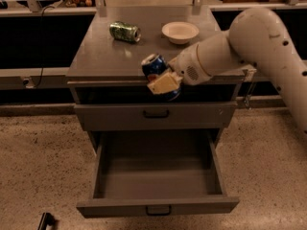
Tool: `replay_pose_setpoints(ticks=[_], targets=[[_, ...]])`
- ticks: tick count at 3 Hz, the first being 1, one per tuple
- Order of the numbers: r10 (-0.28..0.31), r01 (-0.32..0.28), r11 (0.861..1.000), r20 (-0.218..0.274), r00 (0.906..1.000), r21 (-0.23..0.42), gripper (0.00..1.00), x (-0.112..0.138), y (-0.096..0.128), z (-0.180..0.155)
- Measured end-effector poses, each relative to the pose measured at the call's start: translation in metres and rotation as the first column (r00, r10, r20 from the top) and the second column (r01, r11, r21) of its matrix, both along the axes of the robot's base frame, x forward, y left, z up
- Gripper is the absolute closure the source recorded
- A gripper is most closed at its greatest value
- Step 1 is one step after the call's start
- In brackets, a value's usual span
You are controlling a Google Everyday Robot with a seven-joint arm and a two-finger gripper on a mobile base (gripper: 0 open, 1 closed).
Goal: Pick pepsi can from middle drawer and place on counter
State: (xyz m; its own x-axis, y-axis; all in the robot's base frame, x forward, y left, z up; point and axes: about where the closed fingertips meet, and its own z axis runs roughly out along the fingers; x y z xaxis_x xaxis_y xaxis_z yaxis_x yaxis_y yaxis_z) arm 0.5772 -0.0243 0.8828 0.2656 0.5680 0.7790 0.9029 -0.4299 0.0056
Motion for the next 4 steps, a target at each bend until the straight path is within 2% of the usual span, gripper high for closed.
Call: replay_pose_setpoints(ticks=[1, 2, 3, 4], targets=[[0.182, -0.184, 0.982, 0.061, 0.9813, 0.030, 1.00, 0.014, 0.017, 0.024], [0.223, -0.227, 0.974, 0.124, 0.9669, 0.019, 1.00, 0.023, 0.002, 0.042], [0.210, -0.213, 0.977, 0.118, 0.9706, 0.014, 1.00, 0.022, 0.001, 0.039], [0.158, -0.178, 0.980, 0.198, 0.9674, 0.090, 1.00, 0.037, -0.031, 0.044]])
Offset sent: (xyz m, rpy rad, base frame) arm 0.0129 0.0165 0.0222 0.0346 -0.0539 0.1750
